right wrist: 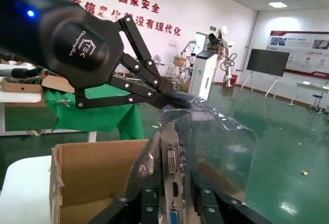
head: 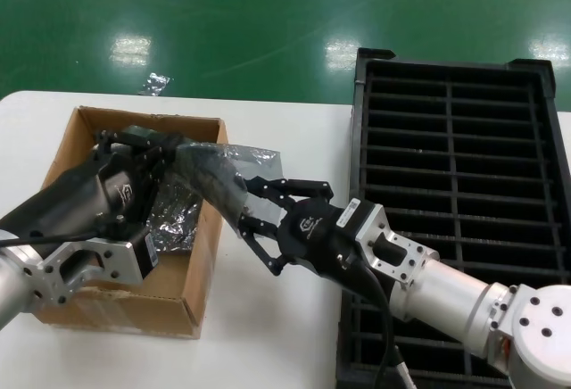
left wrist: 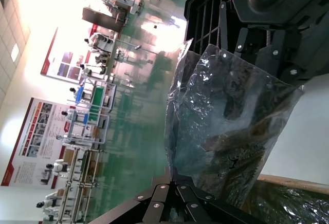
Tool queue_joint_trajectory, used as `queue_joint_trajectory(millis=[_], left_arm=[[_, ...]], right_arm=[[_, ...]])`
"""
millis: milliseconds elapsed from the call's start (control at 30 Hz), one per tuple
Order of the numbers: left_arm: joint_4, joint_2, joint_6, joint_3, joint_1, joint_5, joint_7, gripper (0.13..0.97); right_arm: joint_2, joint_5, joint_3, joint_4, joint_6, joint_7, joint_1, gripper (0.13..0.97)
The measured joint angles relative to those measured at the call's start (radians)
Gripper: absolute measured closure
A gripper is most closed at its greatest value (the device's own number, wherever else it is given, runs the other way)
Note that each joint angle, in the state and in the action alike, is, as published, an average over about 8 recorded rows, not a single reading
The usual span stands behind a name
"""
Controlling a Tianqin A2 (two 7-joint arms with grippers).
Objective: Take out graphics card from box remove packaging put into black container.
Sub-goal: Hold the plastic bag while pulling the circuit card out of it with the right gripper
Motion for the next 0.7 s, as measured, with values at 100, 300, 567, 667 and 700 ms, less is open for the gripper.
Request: queue_joint_trajectory(millis=[100,300,567,667,700], left_arm=[[0.000,0.000,0.000,0.000,0.000,0.000,0.000,0.958],[0.000,0.000,0.000,0.000,0.000,0.000,0.000,0.958],[0.000,0.000,0.000,0.000,0.000,0.000,0.000,0.958],[0.000,0.000,0.000,0.000,0.000,0.000,0.000,0.958],[0.000,0.000,0.000,0.000,0.000,0.000,0.000,0.958]], right_arm=[[0.000,0.000,0.000,0.002,-0.001,0.000,-0.002,0.840],[-0.011,-0.002,-0.002,-0.008,0.004,0.008,0.003,0.751],[-0.045,-0.009,-0.009,-0.050,0.018,0.022,0.025,0.753],[-0.058,-0.012,-0.012,-0.066,0.025,0.023,0.030,0.770],[-0.062,-0.014,-0.012,-0.071,0.027,0.023,0.031,0.776]])
